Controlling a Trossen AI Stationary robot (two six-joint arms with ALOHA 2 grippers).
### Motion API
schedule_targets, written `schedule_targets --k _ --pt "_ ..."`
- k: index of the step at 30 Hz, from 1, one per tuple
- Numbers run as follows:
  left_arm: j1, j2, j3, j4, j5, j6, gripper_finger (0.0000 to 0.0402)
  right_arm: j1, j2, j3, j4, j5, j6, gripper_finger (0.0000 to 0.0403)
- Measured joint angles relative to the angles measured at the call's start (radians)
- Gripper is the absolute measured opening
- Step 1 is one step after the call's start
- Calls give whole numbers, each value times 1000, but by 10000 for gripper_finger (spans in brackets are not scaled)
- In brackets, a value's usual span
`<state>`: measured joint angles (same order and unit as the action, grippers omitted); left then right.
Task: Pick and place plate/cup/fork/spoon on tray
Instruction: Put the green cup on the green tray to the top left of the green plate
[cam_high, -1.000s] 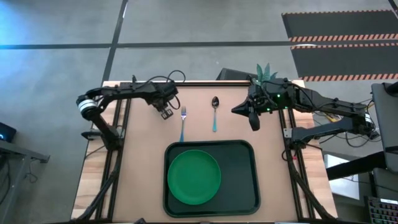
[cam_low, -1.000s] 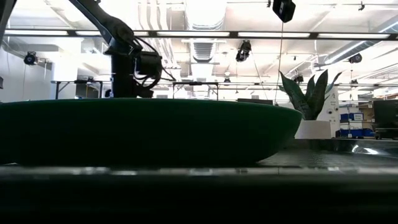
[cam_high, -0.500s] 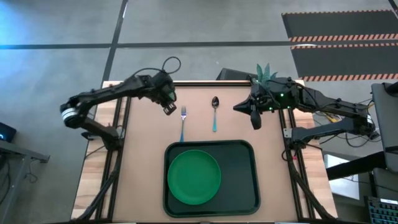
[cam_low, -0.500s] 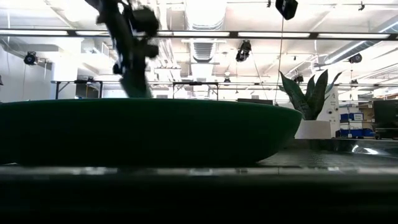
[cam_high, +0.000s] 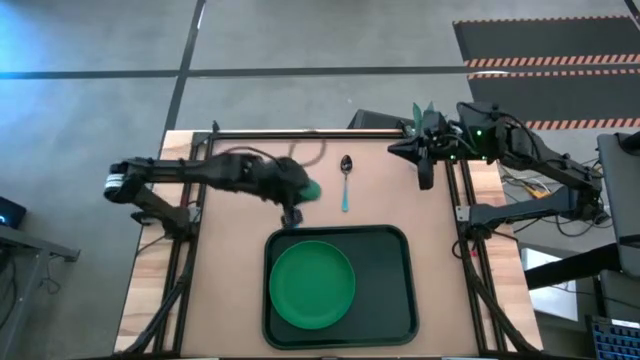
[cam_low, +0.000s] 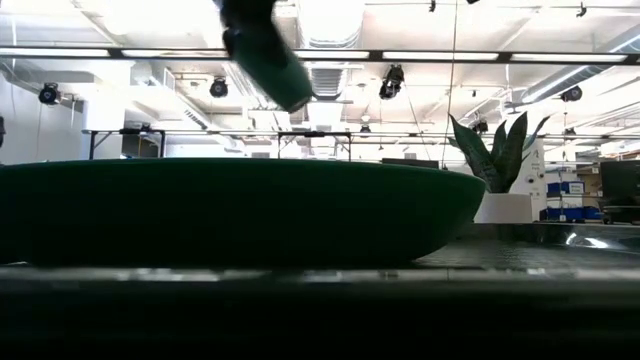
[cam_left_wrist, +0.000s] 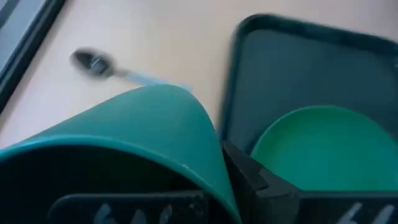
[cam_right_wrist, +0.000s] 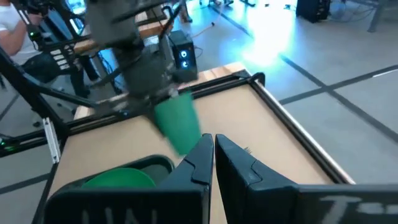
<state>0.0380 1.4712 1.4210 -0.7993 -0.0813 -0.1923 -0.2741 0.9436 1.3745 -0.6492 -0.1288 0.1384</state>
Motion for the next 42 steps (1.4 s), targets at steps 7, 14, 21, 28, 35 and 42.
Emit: schedule_targets --k 7,14,21,28,35,42 --pt "-62 229 229 8 28 121 0 0 4 6 -12 -1 -7 9" --pt "-58 434 402 -5 239 228 0 0 8 4 -35 -1 -8 9" --pt "-61 581 535 -21 304 252 0 0 8 4 -28 -1 -15 9" --pt "-78 633 516 -30 327 252 0 0 8 11 -21 -1 -27 9" --pt "-89 638 475 53 339 262 0 0 8 58 -19 1 -36 9" --pt "-89 637 402 178 399 253 0 0 8 73 -19 1 -35 9"
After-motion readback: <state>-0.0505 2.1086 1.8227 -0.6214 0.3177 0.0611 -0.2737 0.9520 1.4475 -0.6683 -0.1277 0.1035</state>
